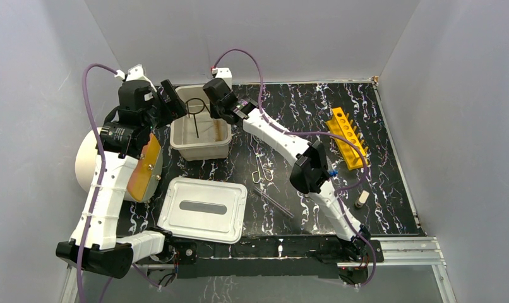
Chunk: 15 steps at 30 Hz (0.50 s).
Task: Organize the chemistry lab equipment
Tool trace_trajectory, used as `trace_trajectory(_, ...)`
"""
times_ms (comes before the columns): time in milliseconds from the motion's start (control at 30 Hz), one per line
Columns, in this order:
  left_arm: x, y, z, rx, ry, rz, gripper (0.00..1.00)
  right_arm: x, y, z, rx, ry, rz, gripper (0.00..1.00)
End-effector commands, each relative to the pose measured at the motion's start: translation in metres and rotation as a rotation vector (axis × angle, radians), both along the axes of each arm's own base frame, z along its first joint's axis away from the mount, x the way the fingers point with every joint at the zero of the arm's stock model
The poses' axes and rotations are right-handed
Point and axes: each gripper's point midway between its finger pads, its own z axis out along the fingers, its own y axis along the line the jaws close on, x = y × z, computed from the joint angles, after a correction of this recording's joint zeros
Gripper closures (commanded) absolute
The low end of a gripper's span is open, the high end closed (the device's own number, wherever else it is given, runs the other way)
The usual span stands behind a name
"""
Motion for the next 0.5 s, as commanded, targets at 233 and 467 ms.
trace_trajectory(233, -0.001, -0.006, 0.001, 0.015, -0.012, -0.033, 0.16, 0.004, -0.004, -0.014, -0.101, -0.024, 0.006, 0.81)
trace_trajectory(467, 0.000, -0.008, 0.001, 0.020, -0.014, -0.044, 0.16, 0.001, -0.006, 0.017, -0.061, -0.062, 0.005, 0.66)
